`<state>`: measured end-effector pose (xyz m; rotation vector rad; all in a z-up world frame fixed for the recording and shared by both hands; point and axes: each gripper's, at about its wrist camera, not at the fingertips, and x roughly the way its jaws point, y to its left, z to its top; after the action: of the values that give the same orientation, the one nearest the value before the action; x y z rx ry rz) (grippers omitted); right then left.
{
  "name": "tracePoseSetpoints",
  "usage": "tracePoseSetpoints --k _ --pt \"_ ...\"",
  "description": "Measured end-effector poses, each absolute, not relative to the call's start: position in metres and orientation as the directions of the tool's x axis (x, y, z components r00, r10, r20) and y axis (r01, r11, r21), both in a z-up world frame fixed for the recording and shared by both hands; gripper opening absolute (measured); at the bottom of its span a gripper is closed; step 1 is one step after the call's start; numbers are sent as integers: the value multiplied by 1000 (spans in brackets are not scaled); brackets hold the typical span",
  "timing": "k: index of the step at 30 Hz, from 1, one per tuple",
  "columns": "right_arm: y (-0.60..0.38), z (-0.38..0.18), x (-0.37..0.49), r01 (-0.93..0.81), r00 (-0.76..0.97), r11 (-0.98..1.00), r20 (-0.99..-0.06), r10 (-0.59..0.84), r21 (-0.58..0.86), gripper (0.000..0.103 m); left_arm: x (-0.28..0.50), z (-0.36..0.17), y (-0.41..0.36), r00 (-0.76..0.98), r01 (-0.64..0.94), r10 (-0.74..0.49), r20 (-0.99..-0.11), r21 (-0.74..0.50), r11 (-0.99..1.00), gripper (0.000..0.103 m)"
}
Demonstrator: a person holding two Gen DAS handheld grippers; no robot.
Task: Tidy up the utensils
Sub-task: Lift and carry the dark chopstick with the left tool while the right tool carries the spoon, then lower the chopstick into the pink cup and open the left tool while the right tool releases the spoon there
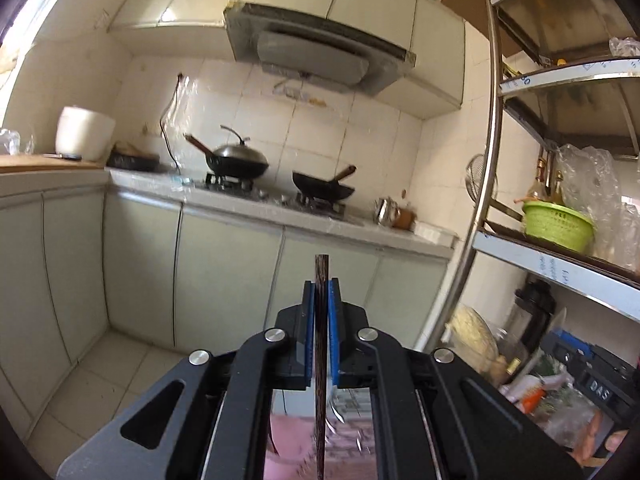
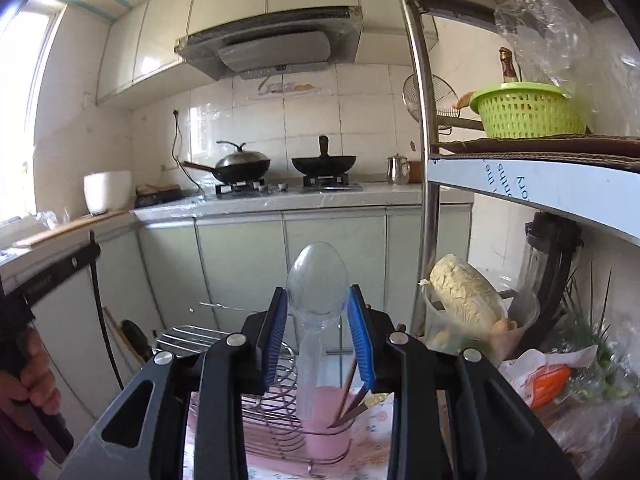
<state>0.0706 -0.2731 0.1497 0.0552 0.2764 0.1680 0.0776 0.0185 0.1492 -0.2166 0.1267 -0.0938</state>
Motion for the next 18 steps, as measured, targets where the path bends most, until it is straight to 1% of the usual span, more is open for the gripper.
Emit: tracePoseSetpoints --k 1,3,7,13,18 --pt "-272 146 76 -157 945 985 -280 170 70 30 81 147 18 990 76 -99 -97 -221 972 5" --pt "-268 140 84 -148 943 988 -294 155 44 30 90 142 17 992 68 -89 -88 -218 973 5" --pt "-261 129 96 -123 946 992 -303 114 -12 30 104 129 8 997 37 -48 -68 -155 987 6" --pt "-252 111 113 -118 937 991 -336 92 -57 30 111 109 -1 1000 14 -16 -25 -82 997 5" --pt "-244 98 117 -116 930 989 -361 75 -93 30 117 93 -2 999 20 -22 -35 -69 997 6"
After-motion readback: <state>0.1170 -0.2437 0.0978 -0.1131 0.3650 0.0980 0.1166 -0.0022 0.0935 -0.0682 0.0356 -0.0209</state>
